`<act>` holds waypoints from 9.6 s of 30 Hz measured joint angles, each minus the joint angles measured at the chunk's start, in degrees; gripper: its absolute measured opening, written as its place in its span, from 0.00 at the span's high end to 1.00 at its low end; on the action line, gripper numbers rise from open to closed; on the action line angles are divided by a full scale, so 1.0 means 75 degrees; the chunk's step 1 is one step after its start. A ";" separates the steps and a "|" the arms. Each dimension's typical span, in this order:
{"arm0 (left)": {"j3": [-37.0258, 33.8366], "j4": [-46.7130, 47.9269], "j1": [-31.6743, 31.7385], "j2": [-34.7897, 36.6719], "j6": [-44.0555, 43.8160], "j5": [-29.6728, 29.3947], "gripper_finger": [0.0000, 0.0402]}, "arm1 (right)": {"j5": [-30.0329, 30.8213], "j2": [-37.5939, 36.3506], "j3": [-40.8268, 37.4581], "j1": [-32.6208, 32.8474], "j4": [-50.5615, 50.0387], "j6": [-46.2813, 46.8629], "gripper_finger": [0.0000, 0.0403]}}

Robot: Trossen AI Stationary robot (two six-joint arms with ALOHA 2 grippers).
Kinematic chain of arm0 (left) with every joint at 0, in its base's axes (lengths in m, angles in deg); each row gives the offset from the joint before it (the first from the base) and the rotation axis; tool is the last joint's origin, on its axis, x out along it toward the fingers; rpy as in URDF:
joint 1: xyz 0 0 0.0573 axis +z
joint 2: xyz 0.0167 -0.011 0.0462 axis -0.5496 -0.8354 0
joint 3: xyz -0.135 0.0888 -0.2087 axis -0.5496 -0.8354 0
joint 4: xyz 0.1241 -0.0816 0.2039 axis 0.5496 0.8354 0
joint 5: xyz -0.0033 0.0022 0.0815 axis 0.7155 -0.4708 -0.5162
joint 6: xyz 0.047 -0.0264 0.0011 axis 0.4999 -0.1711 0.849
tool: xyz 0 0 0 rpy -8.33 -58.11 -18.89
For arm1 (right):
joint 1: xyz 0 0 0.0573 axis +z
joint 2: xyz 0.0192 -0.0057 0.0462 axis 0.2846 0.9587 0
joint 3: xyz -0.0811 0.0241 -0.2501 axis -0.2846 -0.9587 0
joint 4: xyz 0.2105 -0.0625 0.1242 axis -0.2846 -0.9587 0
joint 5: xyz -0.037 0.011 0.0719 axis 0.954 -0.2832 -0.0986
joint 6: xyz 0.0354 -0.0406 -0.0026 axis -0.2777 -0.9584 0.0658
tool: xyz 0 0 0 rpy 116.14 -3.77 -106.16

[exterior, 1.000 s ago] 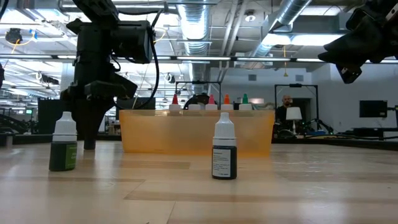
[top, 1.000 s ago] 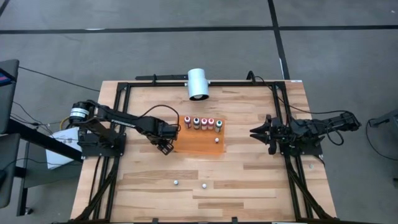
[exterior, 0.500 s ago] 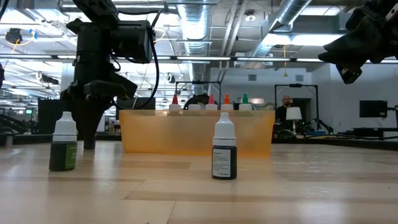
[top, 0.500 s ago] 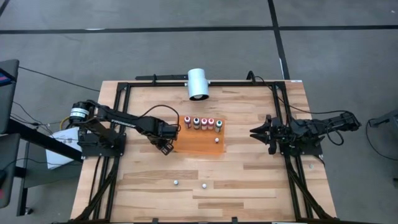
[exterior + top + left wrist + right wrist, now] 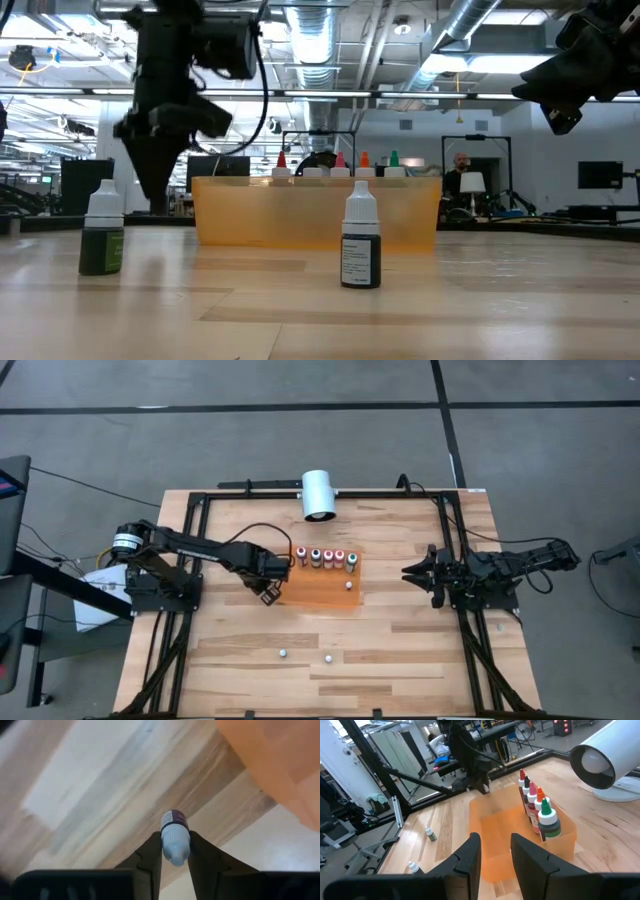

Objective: Pick & Place food coloring
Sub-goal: Put the small purple food coloring bottle into the orange bin, then put the small green food coloring bottle into the orange bin

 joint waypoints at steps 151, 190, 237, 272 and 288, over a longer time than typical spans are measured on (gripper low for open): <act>0.6976 0.3409 -0.3946 -0.3098 -0.4764 0.0265 0.63 | -0.0006 0.0000 -0.0003 0.0000 -0.0041 0.0000 0.76; 0.3244 -0.0457 -0.3839 -0.3101 -0.5578 0.0667 0.63 | -0.0006 0.0000 -0.0003 0.0000 -0.0082 0.0003 0.76; 0.4937 0.1534 -0.3399 -0.3110 -0.3957 0.0446 0.84 | -0.0006 0.0000 -0.0003 0.0000 -0.0087 0.0000 0.76; 0.7837 0.3162 -0.0933 -0.3266 -0.1995 -0.2062 0.84 | -0.0006 0.0003 -0.0003 0.0003 -0.0090 0.0000 0.76; 0.7727 0.3580 -0.0831 -0.4367 -0.1708 -0.2142 0.85 | -0.0004 0.0150 0.0006 0.0001 -0.0414 0.0001 0.76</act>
